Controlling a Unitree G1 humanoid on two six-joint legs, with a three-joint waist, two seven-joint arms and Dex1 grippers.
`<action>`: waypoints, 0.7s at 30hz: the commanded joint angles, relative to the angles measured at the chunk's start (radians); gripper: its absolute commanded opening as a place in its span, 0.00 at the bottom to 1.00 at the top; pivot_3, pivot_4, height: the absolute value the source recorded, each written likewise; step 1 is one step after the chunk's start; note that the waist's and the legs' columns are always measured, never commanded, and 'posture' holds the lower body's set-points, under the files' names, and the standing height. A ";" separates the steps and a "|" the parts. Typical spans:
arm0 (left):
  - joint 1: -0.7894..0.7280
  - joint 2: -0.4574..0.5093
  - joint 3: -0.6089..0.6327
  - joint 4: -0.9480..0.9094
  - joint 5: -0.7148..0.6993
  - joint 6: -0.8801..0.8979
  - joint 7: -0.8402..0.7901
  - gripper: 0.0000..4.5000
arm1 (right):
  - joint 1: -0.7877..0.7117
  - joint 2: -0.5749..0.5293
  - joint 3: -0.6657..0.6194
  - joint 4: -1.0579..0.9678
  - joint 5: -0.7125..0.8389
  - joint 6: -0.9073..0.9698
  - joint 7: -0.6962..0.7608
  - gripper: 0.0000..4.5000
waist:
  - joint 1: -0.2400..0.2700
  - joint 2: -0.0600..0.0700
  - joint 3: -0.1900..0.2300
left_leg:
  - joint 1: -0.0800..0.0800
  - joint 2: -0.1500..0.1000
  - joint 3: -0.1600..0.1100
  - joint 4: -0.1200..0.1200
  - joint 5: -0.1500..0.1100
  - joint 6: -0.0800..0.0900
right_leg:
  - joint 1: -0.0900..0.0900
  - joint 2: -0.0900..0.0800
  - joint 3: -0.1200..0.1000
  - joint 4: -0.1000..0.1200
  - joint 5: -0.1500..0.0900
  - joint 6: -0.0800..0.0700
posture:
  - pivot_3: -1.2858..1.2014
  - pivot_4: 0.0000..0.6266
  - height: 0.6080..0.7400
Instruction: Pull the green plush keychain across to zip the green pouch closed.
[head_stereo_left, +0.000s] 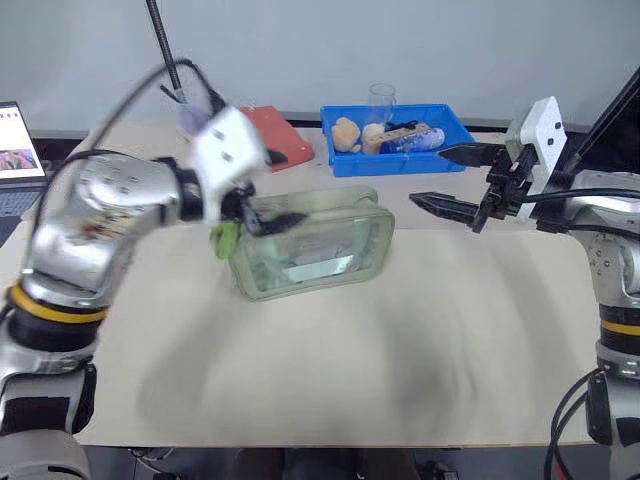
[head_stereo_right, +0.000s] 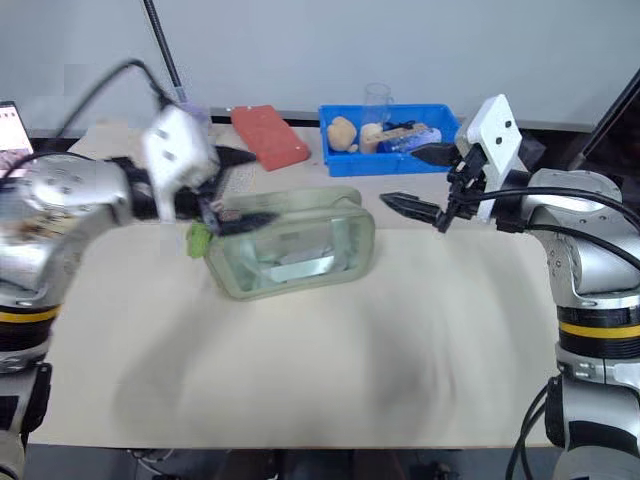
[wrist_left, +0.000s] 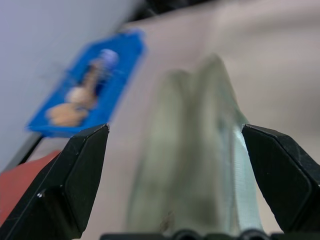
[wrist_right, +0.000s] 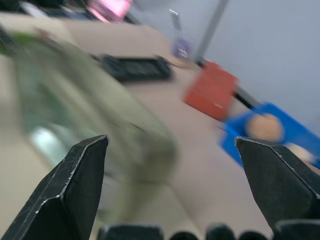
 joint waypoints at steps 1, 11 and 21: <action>-0.049 -0.009 -0.074 0.048 0.147 -0.079 -0.028 1.00 | -0.013 0.001 -0.045 -0.120 0.069 0.072 -0.053 1.00 | 0.002 0.000 0.000 | 0.000 0.000 0.000 0.000 0.000 0.000 | 0.000 0.000 0.000 0.000 0.000 0.000 | 0.52 0.24 1.00; -0.031 -0.025 -0.099 0.101 0.267 -0.186 -0.140 0.40 | 0.017 0.011 -0.060 -0.218 0.113 0.132 -0.171 1.00 | 0.006 0.000 0.000 | -0.003 0.000 0.000 0.002 0.000 0.000 | -0.001 -0.001 0.000 0.000 0.000 0.000 | 0.52 0.24 1.00; -0.028 -0.005 -0.020 0.330 0.286 -0.607 -0.224 0.00 | 0.005 -0.009 -0.035 -0.180 0.106 0.113 -0.124 1.00 | 0.005 0.000 0.000 | -0.003 0.000 -0.001 0.003 0.000 0.000 | -0.001 -0.001 -0.001 0.000 0.000 0.000 | 0.52 0.24 1.00</action>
